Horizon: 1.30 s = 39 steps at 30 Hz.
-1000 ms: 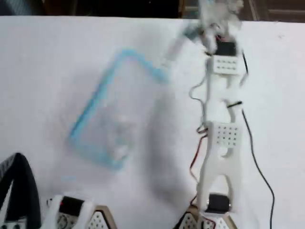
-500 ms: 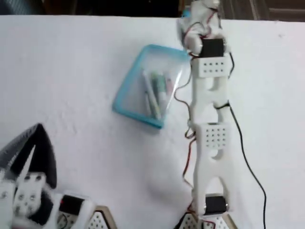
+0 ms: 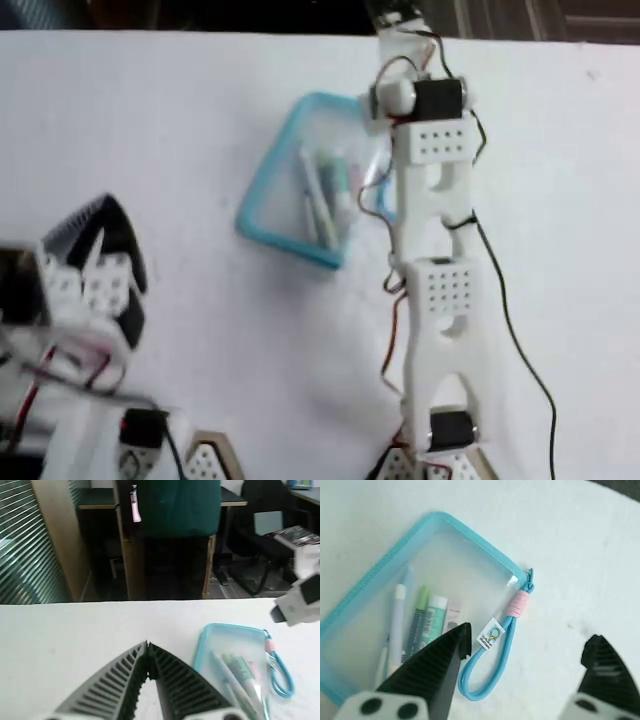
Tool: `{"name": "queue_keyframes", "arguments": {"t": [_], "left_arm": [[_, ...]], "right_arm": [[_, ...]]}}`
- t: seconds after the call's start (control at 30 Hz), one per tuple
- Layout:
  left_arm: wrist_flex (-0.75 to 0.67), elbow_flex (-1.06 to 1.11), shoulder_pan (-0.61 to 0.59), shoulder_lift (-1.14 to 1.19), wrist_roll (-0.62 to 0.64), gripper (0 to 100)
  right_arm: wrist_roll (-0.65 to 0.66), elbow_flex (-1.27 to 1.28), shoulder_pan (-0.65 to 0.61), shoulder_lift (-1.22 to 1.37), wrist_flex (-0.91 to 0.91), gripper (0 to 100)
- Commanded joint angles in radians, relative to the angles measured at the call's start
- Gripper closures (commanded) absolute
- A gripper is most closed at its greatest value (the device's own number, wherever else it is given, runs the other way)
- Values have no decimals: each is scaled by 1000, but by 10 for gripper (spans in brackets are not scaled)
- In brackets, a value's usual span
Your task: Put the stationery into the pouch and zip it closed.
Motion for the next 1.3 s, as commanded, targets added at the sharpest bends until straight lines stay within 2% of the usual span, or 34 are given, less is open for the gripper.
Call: {"name": "queue_keyframes", "arguments": {"t": [0.0,0.17,0.27,0.37,0.53,0.63,0.7,0.77,0.93,0.97,1.1,1.27], "left_arm": [[-127,129,-136,8,-6,976],[-164,249,-222,7,-11,967],[-124,308,-225,7,-80,867],[-120,371,-228,5,-84,797],[-132,462,-223,5,-157,876],[-207,525,-228,4,-158,951],[-252,565,-228,4,-158,980],[-281,600,-228,4,-158,974],[-331,681,-228,4,-158,976],[-348,704,-228,4,-158,976],[-381,792,-228,4,-160,976],[-384,856,-228,4,-160,977]], "right_arm": [[11,40,-47,-127,27,646],[5,341,-93,-325,27,646],[5,594,-125,-499,27,646],[11,896,-159,-714,25,646],[81,1398,-180,-1058,19,647],[78,1642,-153,-1245,-31,648],[78,1801,-116,-1369,-94,653],[78,1958,-87,-1491,-168,703],[80,2315,-50,-1790,-384,973],[80,2383,-42,-1848,-427,991],[80,2670,4,-2060,-601,890],[80,2967,51,-2324,-822,887]]}}
